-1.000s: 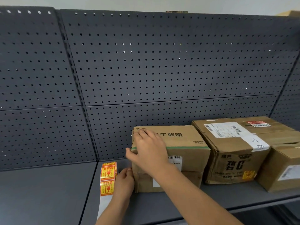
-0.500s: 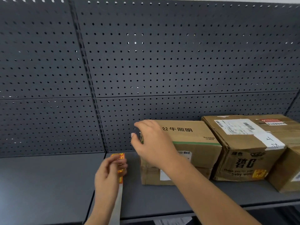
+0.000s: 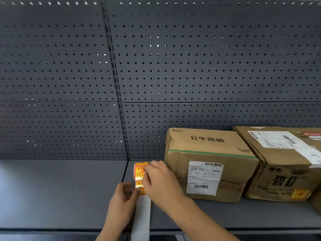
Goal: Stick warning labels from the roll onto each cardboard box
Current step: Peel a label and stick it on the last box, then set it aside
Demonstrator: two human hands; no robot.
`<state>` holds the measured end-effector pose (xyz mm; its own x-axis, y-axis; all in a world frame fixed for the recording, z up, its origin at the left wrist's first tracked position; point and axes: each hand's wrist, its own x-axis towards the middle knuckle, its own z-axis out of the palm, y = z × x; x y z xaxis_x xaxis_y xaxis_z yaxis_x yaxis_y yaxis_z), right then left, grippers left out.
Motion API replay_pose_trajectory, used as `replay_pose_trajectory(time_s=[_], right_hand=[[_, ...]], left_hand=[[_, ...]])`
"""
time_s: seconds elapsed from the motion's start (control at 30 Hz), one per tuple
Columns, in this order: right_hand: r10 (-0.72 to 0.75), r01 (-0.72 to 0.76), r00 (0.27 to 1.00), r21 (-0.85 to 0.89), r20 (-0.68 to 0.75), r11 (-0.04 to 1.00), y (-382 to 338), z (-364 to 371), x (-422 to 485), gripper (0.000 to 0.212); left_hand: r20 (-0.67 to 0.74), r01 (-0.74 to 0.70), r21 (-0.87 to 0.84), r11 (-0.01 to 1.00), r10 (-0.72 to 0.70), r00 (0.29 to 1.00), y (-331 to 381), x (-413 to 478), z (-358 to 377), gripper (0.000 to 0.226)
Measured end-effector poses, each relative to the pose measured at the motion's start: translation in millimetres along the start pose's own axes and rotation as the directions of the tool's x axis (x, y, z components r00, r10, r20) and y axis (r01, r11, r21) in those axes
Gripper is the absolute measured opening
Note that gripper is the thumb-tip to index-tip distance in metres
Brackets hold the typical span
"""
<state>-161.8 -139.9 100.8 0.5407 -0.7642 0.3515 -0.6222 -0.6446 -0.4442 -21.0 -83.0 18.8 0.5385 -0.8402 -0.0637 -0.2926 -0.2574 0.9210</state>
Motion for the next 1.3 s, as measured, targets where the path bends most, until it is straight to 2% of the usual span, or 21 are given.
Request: replay_pose_trajectory(time_s=[0.1, 0.23, 0.37, 0.5, 0.7, 0.87, 0.97, 1.13, 1.3], right_hand=[[0.031, -0.029, 0.998, -0.034, 0.047, 0.999, 11, 12, -2, 0.026], [0.003, 0.001, 0.996, -0.049, 0.089, 0.999, 11, 26, -10, 0.025], [-0.019, 0.021, 0.996, -0.030, 0.090, 0.999, 12, 44, -20, 0.025], [-0.033, 0.038, 0.995, -0.052, 0.094, 0.998, 10, 57, -25, 0.031], [-0.051, 0.058, 0.994, -0.071, 0.098, 0.996, 9, 60, -20, 0.031], [-0.052, 0.052, 0.998, -0.006, 0.023, 0.999, 8, 62, -18, 0.024], [-0.058, 0.058, 0.998, 0.002, 0.016, 0.998, 9, 63, -18, 0.018], [-0.050, 0.050, 0.999, 0.004, 0.022, 0.999, 13, 65, -17, 0.018], [0.002, -0.005, 0.999, 0.050, 0.044, 0.999, 23, 67, -15, 0.020]], left_hand=[[0.034, -0.004, -0.047, 0.999, 0.005, 0.999, -3, 3, -2, 0.027], [0.039, 0.038, -0.245, 0.969, -0.029, 0.999, -9, 7, -7, 0.017], [0.134, 0.172, -0.508, 0.844, -0.120, 0.984, -9, 3, -13, 0.017], [0.167, 0.232, -0.652, 0.722, -0.161, 0.973, -18, 3, -15, 0.023], [0.172, 0.225, -0.687, 0.691, -0.146, 0.974, -24, 3, -12, 0.021], [0.187, 0.218, -0.708, 0.672, -0.119, 0.975, -22, -1, -14, 0.028], [0.181, 0.181, -0.655, 0.734, -0.080, 0.980, -26, -2, -13, 0.035], [0.091, 0.065, -0.520, 0.852, -0.020, 0.996, -29, -1, -11, 0.032], [0.037, -0.042, -0.415, 0.909, 0.063, 0.997, -26, 2, -7, 0.033]])
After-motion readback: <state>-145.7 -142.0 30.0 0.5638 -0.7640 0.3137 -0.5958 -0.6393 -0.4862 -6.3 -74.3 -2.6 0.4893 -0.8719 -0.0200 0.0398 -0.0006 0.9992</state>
